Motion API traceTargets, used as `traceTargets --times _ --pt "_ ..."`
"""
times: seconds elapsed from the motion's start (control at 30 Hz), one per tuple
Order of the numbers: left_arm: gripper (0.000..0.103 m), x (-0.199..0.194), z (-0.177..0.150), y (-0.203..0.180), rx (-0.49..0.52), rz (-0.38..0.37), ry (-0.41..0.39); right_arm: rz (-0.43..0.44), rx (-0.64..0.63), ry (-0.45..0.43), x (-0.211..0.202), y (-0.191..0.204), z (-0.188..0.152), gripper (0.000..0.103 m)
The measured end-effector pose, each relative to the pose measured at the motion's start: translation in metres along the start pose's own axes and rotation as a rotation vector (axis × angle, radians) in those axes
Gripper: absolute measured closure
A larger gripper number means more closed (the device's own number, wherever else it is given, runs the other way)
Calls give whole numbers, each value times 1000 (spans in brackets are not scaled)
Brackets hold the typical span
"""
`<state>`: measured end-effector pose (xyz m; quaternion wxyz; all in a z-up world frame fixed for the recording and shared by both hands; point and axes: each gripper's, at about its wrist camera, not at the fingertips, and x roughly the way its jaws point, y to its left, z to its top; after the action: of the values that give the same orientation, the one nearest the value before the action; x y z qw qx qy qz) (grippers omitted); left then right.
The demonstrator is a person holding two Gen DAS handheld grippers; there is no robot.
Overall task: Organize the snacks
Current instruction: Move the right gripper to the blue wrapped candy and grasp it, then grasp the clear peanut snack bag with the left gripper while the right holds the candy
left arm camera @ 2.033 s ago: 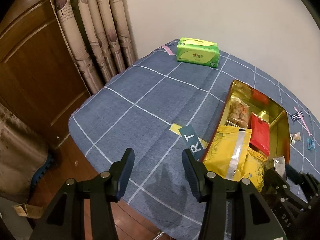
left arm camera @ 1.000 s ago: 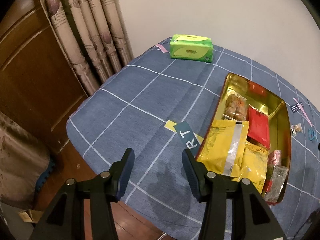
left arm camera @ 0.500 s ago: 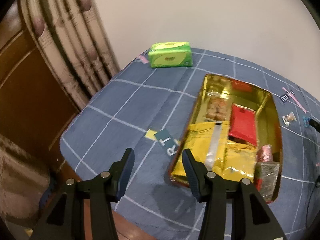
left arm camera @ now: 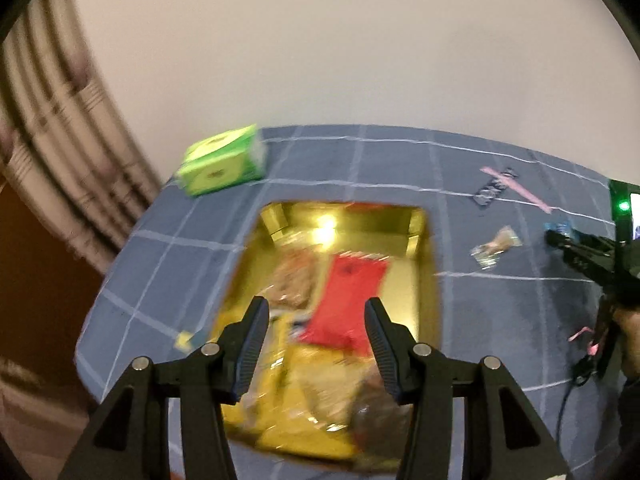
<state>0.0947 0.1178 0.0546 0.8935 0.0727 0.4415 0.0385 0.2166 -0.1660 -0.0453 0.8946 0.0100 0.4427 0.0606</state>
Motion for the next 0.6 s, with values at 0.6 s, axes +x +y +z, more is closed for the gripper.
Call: traceTargets --times 0.6 --pt "52 73 41 -148 282 -290 87 -68 39 1 -39 -76 -39 66"
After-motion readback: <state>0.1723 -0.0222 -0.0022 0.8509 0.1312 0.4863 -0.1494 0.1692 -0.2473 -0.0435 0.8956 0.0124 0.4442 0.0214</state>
